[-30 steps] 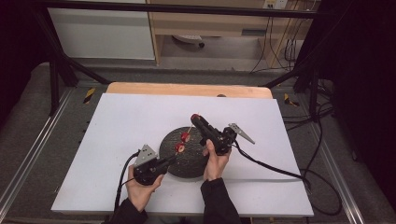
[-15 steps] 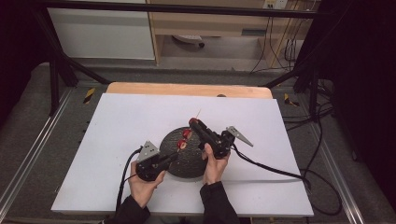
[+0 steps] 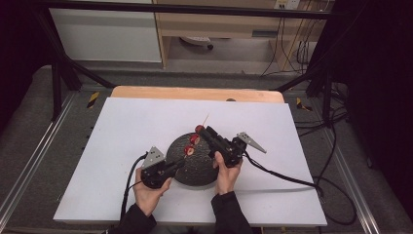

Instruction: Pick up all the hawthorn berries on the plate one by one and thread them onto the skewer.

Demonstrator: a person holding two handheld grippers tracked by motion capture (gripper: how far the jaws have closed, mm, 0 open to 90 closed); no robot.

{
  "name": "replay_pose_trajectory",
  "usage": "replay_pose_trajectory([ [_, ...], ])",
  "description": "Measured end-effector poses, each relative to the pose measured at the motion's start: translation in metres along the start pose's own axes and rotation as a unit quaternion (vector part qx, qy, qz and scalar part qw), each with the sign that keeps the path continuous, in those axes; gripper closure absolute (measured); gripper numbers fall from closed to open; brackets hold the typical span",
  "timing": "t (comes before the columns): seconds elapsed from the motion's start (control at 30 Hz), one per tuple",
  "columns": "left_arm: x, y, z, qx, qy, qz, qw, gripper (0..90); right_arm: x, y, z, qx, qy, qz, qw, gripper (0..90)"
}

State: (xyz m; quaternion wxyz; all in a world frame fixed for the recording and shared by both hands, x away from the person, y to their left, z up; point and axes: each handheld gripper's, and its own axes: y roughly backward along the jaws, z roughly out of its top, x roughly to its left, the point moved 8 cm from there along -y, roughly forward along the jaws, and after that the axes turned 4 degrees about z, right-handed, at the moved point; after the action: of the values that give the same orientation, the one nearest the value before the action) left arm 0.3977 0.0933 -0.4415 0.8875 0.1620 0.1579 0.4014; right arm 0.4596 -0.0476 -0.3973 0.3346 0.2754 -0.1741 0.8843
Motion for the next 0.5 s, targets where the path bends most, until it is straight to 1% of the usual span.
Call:
replay_pose_trajectory([
  [0.07, 0.002, 0.001, -0.002, 0.002, 0.001, 0.001, 1.0, 88.3, -0.001, 0.003, 0.002, 0.007, 0.01, -0.004, 0.9999, 54.6],
  [0.1, 0.004, 0.001, -0.003, 0.004, 0.0, 0.001, 1.0, 88.3, -0.002, 0.005, 0.002, 0.014, 0.016, -0.007, 0.9998, 52.0],
  [0.17, 0.005, 0.002, -0.005, 0.007, 0.0, 0.002, 1.0, 88.3, -0.005, 0.008, 0.002, 0.037, 0.027, -0.012, 0.9989, 45.5],
  [0.23, 0.007, 0.003, -0.007, 0.011, -0.001, 0.001, 0.9999, 88.4, -0.008, 0.011, 0.001, 0.057, 0.032, -0.013, 0.9978, 38.4],
  [0.27, 0.009, 0.004, -0.008, 0.012, -0.001, 0.002, 0.9999, 88.3, -0.011, 0.014, 0.0, 0.066, 0.036, -0.015, 0.9971, 36.4],
  [0.37, 0.011, 0.006, -0.01, 0.018, -0.005, 0.001, 0.9998, 88.3, -0.019, 0.023, -0.001, 0.09, 0.057, -0.026, 0.994, 27.6],
  [0.5, 0.014, 0.008, -0.013, 0.028, -0.008, -0.004, 0.9996, 88.3, -0.028, 0.034, -0.005, 0.132, 0.081, -0.031, 0.9874, 15.9],
])
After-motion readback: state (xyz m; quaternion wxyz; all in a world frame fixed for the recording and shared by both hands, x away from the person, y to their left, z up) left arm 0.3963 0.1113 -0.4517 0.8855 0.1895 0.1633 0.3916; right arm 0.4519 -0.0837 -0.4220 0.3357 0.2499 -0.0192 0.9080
